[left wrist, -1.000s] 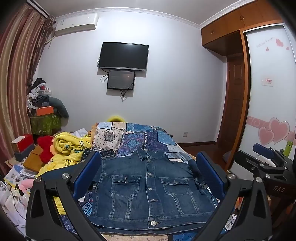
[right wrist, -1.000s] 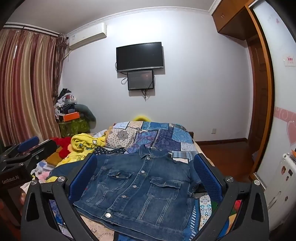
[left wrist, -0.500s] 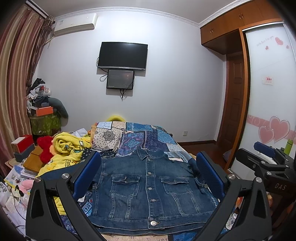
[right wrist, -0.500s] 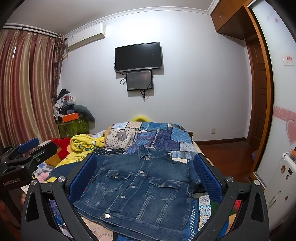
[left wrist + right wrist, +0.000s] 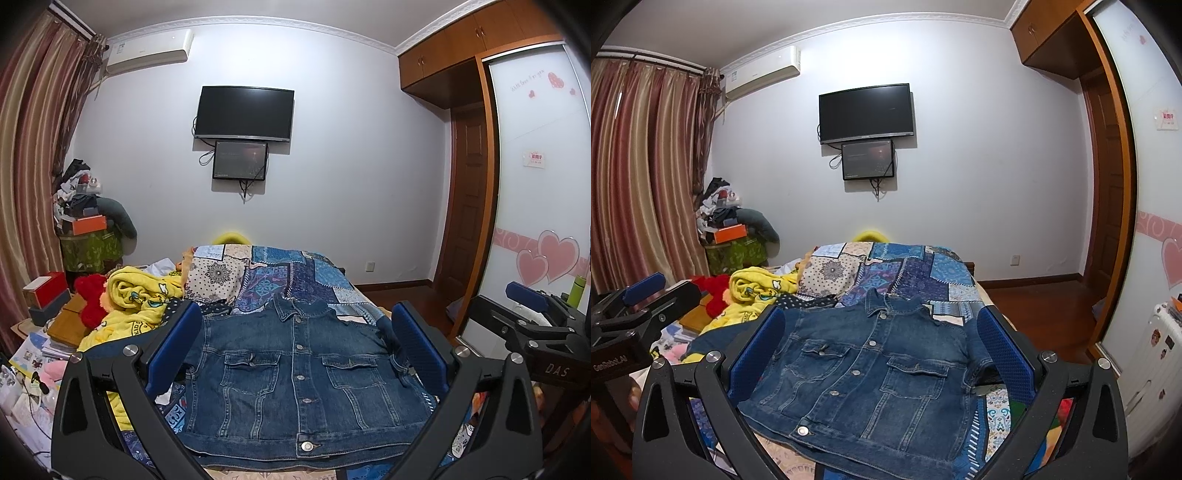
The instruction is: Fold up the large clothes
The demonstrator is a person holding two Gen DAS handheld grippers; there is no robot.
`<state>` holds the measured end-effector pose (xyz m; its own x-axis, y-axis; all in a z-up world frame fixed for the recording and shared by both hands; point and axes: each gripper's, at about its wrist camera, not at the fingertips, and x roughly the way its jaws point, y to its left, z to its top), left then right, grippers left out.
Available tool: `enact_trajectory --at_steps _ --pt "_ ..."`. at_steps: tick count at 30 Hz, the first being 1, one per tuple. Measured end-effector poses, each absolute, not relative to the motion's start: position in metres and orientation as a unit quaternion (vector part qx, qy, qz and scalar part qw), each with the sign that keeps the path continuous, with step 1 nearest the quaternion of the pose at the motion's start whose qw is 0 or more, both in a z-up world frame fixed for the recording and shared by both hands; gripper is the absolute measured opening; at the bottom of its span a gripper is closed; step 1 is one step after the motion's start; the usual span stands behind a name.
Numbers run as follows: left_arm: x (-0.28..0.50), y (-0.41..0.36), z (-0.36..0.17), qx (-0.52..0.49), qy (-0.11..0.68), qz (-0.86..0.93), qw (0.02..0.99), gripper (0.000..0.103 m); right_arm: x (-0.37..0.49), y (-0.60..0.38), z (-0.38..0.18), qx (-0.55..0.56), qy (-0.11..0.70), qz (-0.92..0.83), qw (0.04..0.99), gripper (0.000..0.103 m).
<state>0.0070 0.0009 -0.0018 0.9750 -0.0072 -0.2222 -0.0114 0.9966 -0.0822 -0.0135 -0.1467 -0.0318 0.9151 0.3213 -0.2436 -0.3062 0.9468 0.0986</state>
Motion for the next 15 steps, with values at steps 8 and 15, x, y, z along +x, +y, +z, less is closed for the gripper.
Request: enact_trajectory --at_steps 8,15 --pt "0.0066 0.0006 -0.0027 -0.042 0.111 0.000 0.993 0.103 -0.0135 -0.1466 -0.0324 0.032 0.130 0.156 0.979 0.103" --pt "0.0071 -0.0001 -0.0033 -0.041 0.114 -0.003 0.993 0.103 -0.0130 -0.1448 -0.0335 0.031 0.132 0.154 0.979 0.103"
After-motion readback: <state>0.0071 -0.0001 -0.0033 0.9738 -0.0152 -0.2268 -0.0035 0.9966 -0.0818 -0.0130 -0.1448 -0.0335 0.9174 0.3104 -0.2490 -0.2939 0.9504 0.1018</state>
